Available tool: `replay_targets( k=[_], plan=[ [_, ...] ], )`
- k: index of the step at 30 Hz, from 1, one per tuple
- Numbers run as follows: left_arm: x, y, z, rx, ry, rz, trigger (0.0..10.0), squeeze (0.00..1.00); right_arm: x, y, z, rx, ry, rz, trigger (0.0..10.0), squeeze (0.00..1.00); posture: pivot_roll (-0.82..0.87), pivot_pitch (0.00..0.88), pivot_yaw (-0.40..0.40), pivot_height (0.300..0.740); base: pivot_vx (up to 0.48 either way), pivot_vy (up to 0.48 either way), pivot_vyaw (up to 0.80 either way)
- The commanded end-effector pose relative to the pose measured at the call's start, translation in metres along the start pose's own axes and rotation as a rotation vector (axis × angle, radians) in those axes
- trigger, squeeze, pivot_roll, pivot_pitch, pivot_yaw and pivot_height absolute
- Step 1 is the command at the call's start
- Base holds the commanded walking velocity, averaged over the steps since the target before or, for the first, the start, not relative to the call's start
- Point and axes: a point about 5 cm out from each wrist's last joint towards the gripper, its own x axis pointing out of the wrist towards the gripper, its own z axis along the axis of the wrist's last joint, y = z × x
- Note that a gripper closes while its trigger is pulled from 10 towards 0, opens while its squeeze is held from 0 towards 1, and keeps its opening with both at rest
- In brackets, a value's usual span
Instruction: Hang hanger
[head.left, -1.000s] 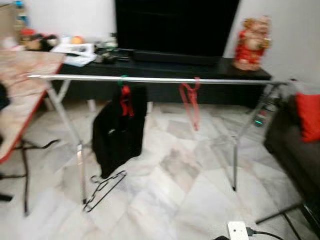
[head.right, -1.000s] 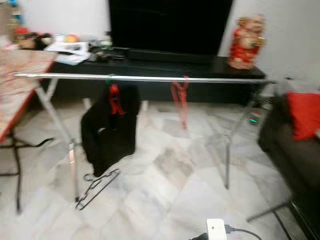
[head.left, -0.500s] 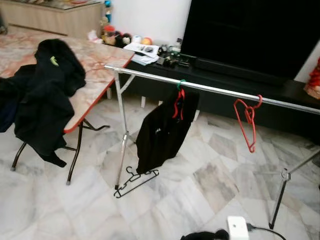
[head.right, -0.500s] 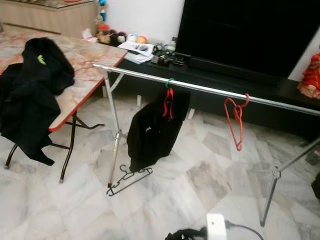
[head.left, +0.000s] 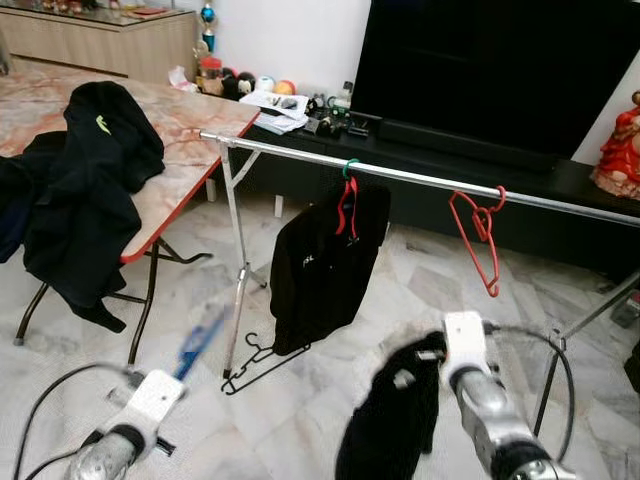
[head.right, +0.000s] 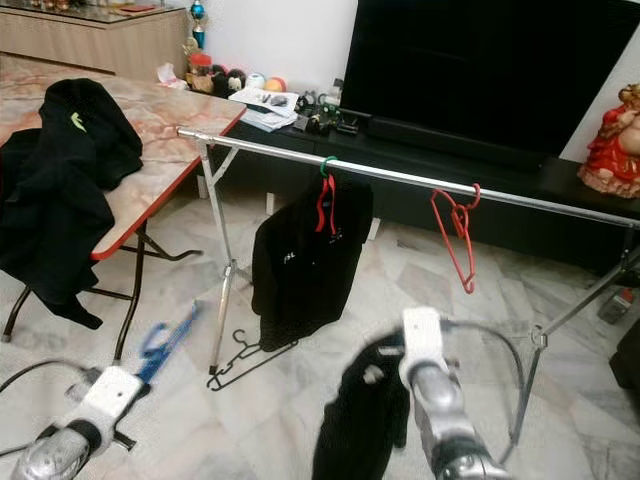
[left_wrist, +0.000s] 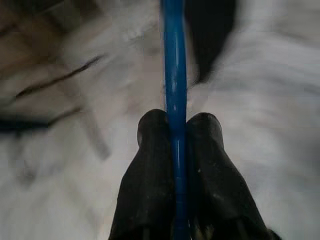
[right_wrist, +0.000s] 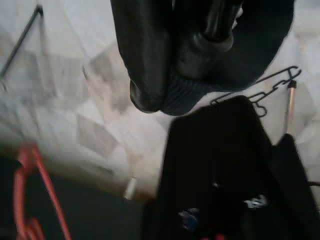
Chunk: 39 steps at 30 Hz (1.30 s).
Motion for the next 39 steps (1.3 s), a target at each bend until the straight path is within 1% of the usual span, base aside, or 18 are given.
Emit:
replay_targets(
  k=[1, 2, 3, 4, 6, 7, 12, 14, 16, 18, 20, 24, 27, 30, 31, 32, 38, 39],
  plan=[
    [-0.001, -0.014, 0.007, 0.055, 0.012, -0.166, 10.0, 0.00, 0.003, -0.001, 0.010, -0.024, -0.015, 0.024, 10.0, 0.00, 0.24, 0.000, -0.170, 0.740, 0.000, 0.000, 0.00],
    [-0.002, -0.016, 0.011, 0.077, 0.014, -0.224, 10.0, 0.00, 0.004, 0.001, 0.015, -0.042, -0.021, 0.038, 10.0, 0.00, 0.24, 0.000, -0.171, 0.740, 0.000, 0.000, 0.00],
    [-0.002, -0.016, 0.011, 0.077, 0.014, -0.224, 10.0, 0.00, 0.004, 0.001, 0.015, -0.042, -0.021, 0.038, 10.0, 0.00, 0.24, 0.000, -0.171, 0.740, 0.000, 0.000, 0.00],
    [-0.004, -0.021, 0.019, 0.082, 0.018, -0.316, 10.0, 0.00, 0.007, 0.005, 0.022, -0.083, -0.021, 0.047, 10.0, 0.00, 0.24, 0.000, -0.176, 0.740, 0.000, 0.000, 0.00],
    [-0.009, -0.030, 0.029, 0.065, 0.048, -0.447, 10.0, 0.00, 0.009, 0.008, 0.029, -0.110, -0.005, 0.040, 10.0, 0.00, 0.24, 0.000, -0.179, 0.740, 0.000, 0.000, 0.00],
    [-0.012, -0.033, 0.031, 0.081, 0.056, -0.489, 10.0, 0.00, 0.010, 0.009, 0.031, -0.111, -0.003, 0.040, 10.0, 0.00, 0.24, 0.000, -0.181, 0.740, 0.000, 0.000, 0.00],
    [-0.025, -0.050, 0.051, 0.124, 0.085, -0.663, 10.0, 0.00, 0.013, 0.021, 0.040, -0.136, -0.014, 0.078, 10.0, 0.00, 0.24, 0.000, -0.190, 0.740, 0.000, 0.000, 0.00],
    [-0.026, -0.052, 0.056, 0.131, 0.083, -0.687, 10.0, 0.00, 0.013, 0.023, 0.042, -0.144, -0.013, 0.082, 10.0, 0.00, 0.24, 0.000, -0.192, 0.740, 0.000, 0.000, 0.00],
    [-0.025, -0.059, 0.068, 0.123, 0.059, -0.730, 10.0, 0.00, 0.013, 0.027, 0.043, -0.152, -0.014, 0.091, 10.0, 0.00, 0.23, 0.000, -0.193, 0.740, 0.000, 0.000, 0.00],
    [-0.023, -0.063, 0.077, 0.110, 0.035, -0.741, 10.0, 0.00, 0.013, 0.029, 0.044, -0.155, -0.013, 0.095, 10.0, 0.00, 0.23, 0.000, -0.193, 0.740, 0.000, 0.000, 0.00],
    [-0.015, -0.064, 0.090, 0.134, -0.025, -0.683, 10.0, 0.00, 0.014, 0.030, 0.045, -0.158, -0.012, 0.097, 10.0, 0.00, 0.23, 0.000, -0.194, 0.740, 0.000, 0.000, 0.00],
    [-0.005, -0.061, 0.099, 0.184, -0.068, -0.594, 10.0, 0.00, 0.014, 0.030, 0.046, -0.166, -0.015, 0.098, 10.0, 0.00, 0.22, 0.000, -0.194, 0.740, 0.000, 0.000, 0.00],
    [0.001, -0.063, 0.106, 0.155, -0.097, -0.540, 10.0, 0.00, 0.014, 0.030, 0.047, -0.170, -0.017, 0.099, 10.0, 0.00, 0.23, 0.000, -0.192, 0.740, 0.000, 0.000, 0.00],
    [0.003, -0.065, 0.107, 0.183, -0.106, -0.515, 10.0, 0.00, 0.014, 0.030, 0.048, -0.170, -0.020, 0.100, 10.0, 0.00, 0.22, 0.000, -0.190, 0.740, 0.000, 0.000, 0.00],
    [0.003, -0.067, 0.110, 0.148, -0.126, -0.511, 10.0, 0.00, 0.014, 0.031, 0.049, -0.170, -0.023, 0.102, 10.0, 0.00, 0.22, 0.000, -0.189, 0.740, 0.000, 0.000, 0.00],
    [0.004, -0.067, 0.111, 0.139, -0.134, -0.508, 10.0, 0.00, 0.014, 0.031, 0.050, -0.168, -0.025, 0.103, 10.0, 0.00, 0.22, 0.000, -0.189, 0.740, 0.000, 0.000, 0.00],
    [0.006, -0.069, 0.116, 0.115, -0.173, -0.477, 10.0, 0.00, 0.015, 0.037, 0.053, -0.156, -0.035, 0.117, 10.0, 0.00, 0.22, 0.000, -0.185, 0.740, 0.000, 0.000, 0.00],
    [0.008, -0.069, 0.119, 0.107, -0.189, -0.456, 10.0, 0.00, 0.015, 0.039, 0.054, -0.154, -0.038, 0.122, 10.0, 0.00, 0.22, 0.000, -0.186, 0.740, 0.000, 0.000, 0.00]
  ],
)
